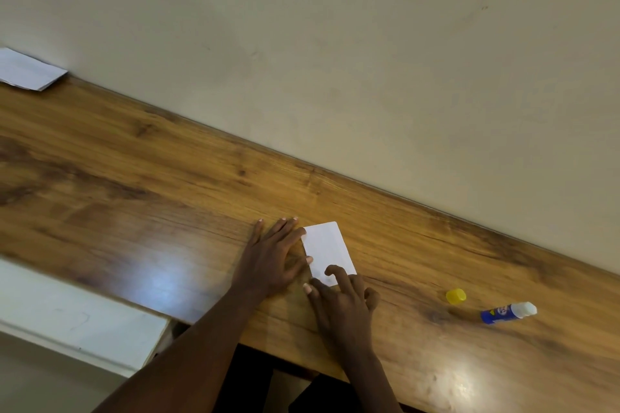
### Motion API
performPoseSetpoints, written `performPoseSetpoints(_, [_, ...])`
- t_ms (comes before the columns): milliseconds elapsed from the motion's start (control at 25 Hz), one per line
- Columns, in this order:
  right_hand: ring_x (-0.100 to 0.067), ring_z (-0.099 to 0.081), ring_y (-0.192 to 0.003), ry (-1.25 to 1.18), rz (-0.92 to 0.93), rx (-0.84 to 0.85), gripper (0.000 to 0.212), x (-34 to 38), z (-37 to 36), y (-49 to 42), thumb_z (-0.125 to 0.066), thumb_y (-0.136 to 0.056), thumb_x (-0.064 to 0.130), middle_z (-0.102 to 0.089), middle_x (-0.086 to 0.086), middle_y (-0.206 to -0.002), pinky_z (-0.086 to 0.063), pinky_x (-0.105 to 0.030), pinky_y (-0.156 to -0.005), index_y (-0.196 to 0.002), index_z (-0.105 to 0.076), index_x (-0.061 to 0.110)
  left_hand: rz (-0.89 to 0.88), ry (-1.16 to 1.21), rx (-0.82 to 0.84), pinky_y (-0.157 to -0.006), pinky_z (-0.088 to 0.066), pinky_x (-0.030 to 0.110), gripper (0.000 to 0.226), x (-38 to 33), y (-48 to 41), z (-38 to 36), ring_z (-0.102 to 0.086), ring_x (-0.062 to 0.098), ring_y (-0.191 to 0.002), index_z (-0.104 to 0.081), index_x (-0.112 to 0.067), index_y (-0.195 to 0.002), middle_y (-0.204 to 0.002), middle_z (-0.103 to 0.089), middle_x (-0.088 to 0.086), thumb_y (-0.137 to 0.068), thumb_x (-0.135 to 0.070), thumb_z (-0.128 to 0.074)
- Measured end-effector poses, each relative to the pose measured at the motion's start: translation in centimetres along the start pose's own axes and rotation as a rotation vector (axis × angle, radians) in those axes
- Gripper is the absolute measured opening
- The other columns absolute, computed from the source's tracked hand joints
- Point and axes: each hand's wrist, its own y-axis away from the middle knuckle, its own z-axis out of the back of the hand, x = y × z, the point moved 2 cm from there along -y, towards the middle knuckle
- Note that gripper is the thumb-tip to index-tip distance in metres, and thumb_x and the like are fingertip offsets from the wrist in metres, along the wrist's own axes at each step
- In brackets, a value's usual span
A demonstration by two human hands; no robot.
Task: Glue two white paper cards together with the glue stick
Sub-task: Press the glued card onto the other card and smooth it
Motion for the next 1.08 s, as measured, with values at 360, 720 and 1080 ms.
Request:
performPoseSetpoints(360, [-0.02,-0.047,-0.108,-0.092,0.092,0.245,0.041,-0.8,-1.3,-4.1,-0.029,-0.094,0.035,-0.057,-0.005,-0.119,-0.033,-0.036,-0.091,-0.135,-0.032,0.028,-0.012,0.015,-0.033,-0.117,0.006,0.042,0.045,0.3,0.0,-0.4,-0.011,0.012,-0.144,-0.029,-0.027,-0.139,-0.154,-0.021,-0.004,-0.095,-0.037,-0.029])
performPoseSetpoints(720, [-0.027,-0.059,-0.094,-0.2,0.024,0.267,0.044,-0.7,-1.4,-7.3,-0.033,-0.094,0.032,-0.064,-0.015,-0.11,-0.043,-0.032,-0.072,-0.138,-0.025,0.029,-0.005,0.021,-0.008,-0.117,0.006,0.041,0.052,0.5,-0.1,-0.5,-0.01,0.012,-0.144,-0.024,-0.022,-0.142,-0.155,-0.02,-0.003,-0.094,-0.042,-0.031])
performPoseSetpoints(1080, [-0.026,-0.056,-0.111,-0.205,-0.312,0.207,0.047,-2.3,-0.9,-7.3,-0.046,-0.091,0.034,-0.056,-0.011,-0.128,-0.047,-0.033,-0.09,-0.133,-0.038,0.014,0.011,-0.009,-0.011,-0.117,0.006,0.039,0.057,0.2,-0.1,-0.3,-0.011,0.013,-0.144,-0.025,-0.025,-0.141,-0.155,-0.02,-0.004,-0.091,-0.049,-0.035])
